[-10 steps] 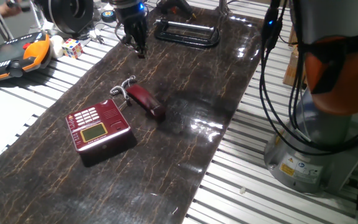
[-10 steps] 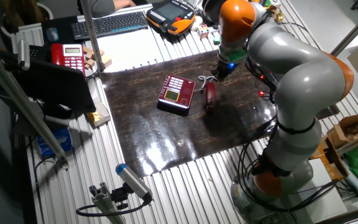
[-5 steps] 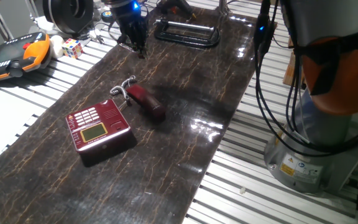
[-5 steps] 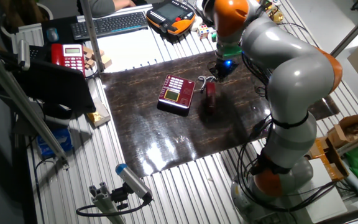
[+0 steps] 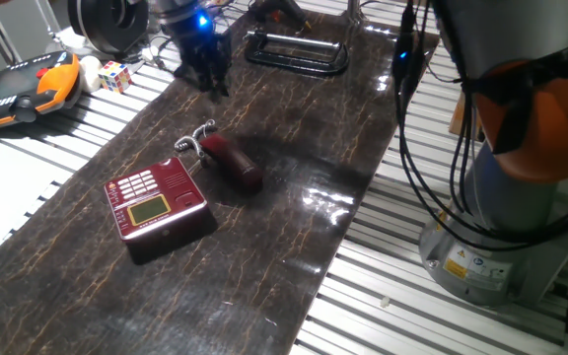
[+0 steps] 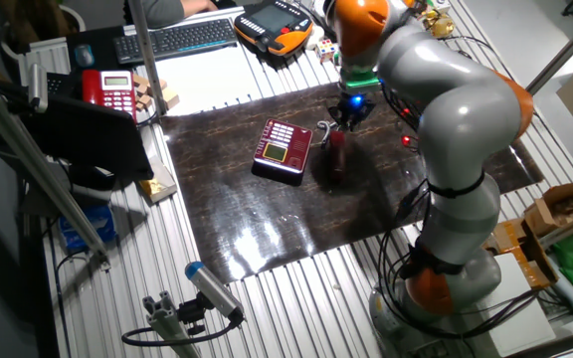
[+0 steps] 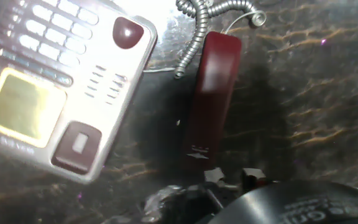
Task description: Place the handset of the telephone on the corresponding phone cradle
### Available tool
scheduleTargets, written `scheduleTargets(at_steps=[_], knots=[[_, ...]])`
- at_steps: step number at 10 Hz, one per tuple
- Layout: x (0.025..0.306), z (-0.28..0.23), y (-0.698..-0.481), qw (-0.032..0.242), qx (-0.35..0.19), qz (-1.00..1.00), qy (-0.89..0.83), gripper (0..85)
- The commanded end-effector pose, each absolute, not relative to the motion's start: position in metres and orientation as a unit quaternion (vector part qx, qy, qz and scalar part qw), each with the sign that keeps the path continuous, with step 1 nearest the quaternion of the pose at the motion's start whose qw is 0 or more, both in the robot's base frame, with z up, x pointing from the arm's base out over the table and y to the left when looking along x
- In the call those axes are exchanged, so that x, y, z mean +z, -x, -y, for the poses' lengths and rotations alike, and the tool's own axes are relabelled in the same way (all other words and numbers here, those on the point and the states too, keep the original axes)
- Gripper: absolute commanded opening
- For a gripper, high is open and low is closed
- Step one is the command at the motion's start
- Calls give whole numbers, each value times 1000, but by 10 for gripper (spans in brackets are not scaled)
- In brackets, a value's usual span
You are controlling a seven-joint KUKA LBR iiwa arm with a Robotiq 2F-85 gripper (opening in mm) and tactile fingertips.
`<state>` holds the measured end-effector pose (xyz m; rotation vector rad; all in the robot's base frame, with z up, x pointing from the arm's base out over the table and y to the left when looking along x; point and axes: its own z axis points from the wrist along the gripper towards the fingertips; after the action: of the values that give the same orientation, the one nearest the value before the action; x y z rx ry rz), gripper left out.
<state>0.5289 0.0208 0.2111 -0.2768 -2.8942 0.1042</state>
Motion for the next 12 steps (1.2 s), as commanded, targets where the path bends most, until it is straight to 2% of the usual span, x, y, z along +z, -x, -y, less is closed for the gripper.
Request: scheduleTargets(at_steps=[1, 3, 7, 12], knots=[[207, -22, -532, 110, 33, 987, 114, 633], [187, -21, -540, 100, 30, 987, 126, 713], [147, -19, -558, 72, 23, 986, 148, 737], [104, -15, -558, 40, 22, 985, 165, 743]])
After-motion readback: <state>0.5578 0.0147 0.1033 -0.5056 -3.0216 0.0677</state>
